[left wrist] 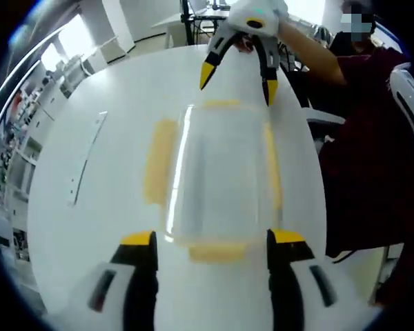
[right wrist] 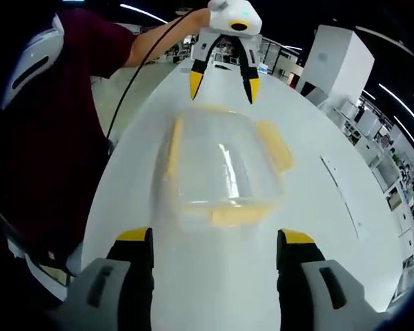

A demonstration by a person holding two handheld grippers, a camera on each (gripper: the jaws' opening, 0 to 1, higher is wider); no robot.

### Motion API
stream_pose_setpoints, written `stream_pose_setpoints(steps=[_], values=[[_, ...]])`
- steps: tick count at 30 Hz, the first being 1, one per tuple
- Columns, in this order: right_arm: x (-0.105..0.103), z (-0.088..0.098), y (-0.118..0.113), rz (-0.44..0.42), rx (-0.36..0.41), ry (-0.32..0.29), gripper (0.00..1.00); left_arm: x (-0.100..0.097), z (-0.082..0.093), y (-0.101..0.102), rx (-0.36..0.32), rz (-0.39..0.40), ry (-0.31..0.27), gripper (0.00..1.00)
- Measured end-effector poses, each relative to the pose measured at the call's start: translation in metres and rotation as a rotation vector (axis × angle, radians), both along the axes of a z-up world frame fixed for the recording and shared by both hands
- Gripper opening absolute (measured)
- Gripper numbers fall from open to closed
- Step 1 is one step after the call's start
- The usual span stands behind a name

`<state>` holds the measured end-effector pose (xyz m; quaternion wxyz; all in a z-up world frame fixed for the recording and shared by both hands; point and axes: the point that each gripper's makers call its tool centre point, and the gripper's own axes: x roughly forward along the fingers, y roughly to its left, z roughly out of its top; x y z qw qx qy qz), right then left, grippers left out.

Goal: Snap each plastic latch of the storage box into its locked position after aligning the lid with the box until every specified latch is closed and the lid sits flush.

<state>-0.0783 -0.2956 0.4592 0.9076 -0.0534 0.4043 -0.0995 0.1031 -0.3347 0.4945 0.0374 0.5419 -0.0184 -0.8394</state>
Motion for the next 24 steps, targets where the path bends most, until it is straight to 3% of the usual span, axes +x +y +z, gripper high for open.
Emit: stream_pose_setpoints(steps=[11,24], values=[[0.003,0.0,0.011,-0.017,-0.007,-0.045,0.73,-0.036,0.0,0.005,-0.022,-0.107,-0.002,0.71],[0.003,-0.001,0.021,-0.017,0.0,-0.07,0.73,-0.062,-0.009,-0.004,0.015,-0.126,-0.004,0.76]])
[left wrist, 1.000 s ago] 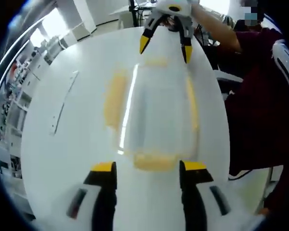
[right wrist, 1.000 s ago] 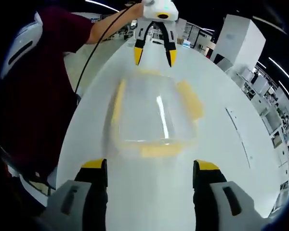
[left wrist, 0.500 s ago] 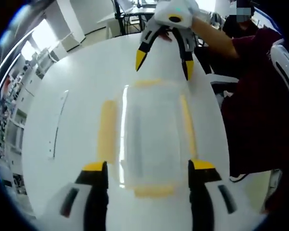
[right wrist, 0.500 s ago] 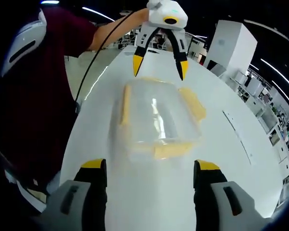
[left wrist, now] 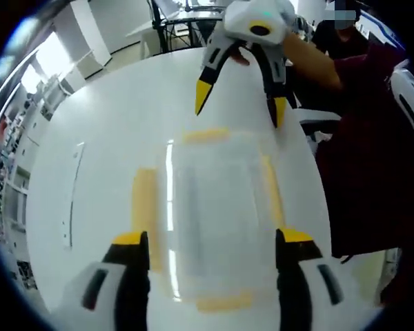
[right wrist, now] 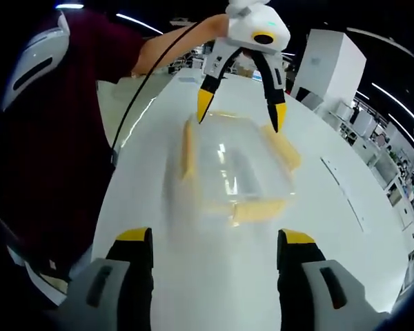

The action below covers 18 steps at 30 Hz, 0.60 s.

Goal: Snap each plastic latch of the storage box into its locked position after aligning the lid with the box until every specified latch is closed and the lid sits flush.

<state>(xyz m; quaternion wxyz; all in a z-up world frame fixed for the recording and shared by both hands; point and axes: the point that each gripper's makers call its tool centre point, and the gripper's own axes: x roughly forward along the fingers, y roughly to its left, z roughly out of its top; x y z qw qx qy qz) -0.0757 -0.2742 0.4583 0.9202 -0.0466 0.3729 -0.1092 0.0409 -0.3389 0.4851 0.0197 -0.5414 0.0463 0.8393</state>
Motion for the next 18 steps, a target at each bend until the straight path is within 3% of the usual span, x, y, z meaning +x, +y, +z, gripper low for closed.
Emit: stream_pose_setpoints(steps=[18], values=[[-0.0009,-0.0011,0.007,-0.003,-0.001,-0.014,0.73,-0.0085,-0.0074,-0.006,0.03,-0.002,-0.035,0.73]])
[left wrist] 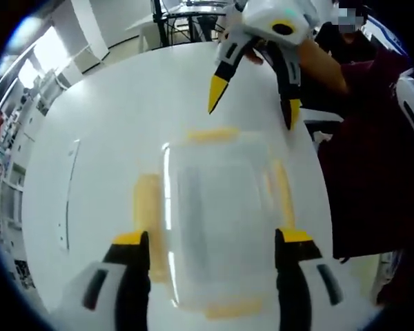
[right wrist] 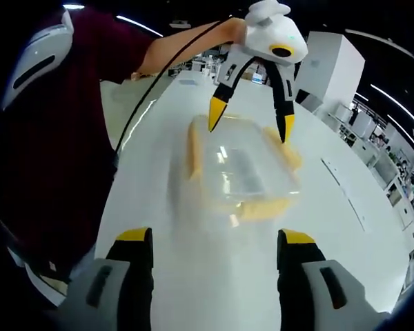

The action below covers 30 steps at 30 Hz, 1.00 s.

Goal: Snap each plastic latch of the storage box into its locked position after aligning the lid with the box until every specified latch is closed and the lid sits flush.

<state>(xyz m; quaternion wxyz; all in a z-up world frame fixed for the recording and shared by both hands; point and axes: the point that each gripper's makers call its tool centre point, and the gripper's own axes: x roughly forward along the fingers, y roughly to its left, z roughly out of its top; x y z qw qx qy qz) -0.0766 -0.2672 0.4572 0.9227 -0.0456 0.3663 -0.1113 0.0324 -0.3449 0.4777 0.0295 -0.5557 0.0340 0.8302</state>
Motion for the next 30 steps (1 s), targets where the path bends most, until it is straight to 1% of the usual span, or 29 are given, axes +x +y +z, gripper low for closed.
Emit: stream_pose_setpoints(steps=[4,12,18,22,25,27,30], values=[[0.0,-0.002,0.001,0.0,0.002,0.0,0.73,-0.002,-0.004,-0.002,0.012,0.008,-0.011,0.76],[0.0,-0.003,0.003,0.002,0.006,-0.007,0.73,-0.005,-0.006,-0.002,0.02,0.008,-0.019,0.77],[0.004,-0.002,0.006,-0.004,0.0,-0.043,0.74,-0.009,-0.007,-0.003,0.032,0.013,-0.024,0.79],[0.01,-0.003,0.005,-0.03,-0.025,-0.093,0.75,-0.014,-0.01,-0.003,0.048,0.014,-0.028,0.82],[0.015,0.001,0.003,-0.061,-0.048,-0.155,0.77,-0.016,-0.011,-0.003,0.062,0.019,-0.031,0.84],[0.016,0.002,0.001,-0.082,-0.063,-0.18,0.77,-0.016,-0.012,-0.002,0.071,0.023,-0.033,0.85],[0.015,0.006,-0.006,-0.147,-0.099,-0.233,0.78,-0.017,-0.014,-0.001,0.086,0.027,-0.038,0.86]])
